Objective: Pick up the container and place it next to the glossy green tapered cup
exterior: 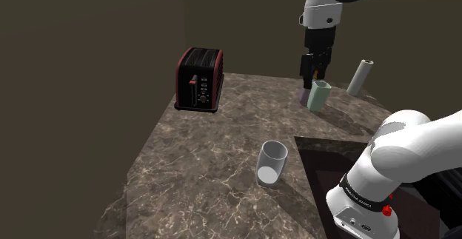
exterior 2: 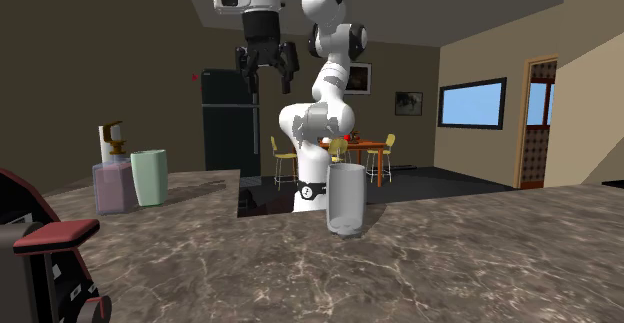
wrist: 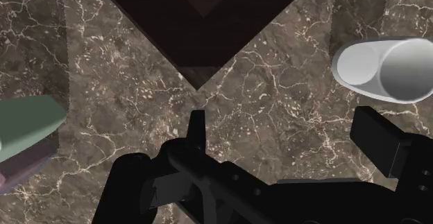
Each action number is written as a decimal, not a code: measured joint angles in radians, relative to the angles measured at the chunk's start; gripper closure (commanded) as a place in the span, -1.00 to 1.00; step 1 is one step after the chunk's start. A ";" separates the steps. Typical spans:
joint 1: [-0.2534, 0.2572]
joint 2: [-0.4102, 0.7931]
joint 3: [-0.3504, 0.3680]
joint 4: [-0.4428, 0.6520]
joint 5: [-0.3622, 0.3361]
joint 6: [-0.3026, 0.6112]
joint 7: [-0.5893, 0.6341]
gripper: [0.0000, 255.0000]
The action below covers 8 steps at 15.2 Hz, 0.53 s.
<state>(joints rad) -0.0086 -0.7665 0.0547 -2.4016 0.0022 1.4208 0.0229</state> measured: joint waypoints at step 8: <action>0.052 -0.123 0.111 -0.206 0.100 0.179 0.117 -1.00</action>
<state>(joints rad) 0.0438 -0.8899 0.1662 -2.6078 0.1020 1.5999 0.1399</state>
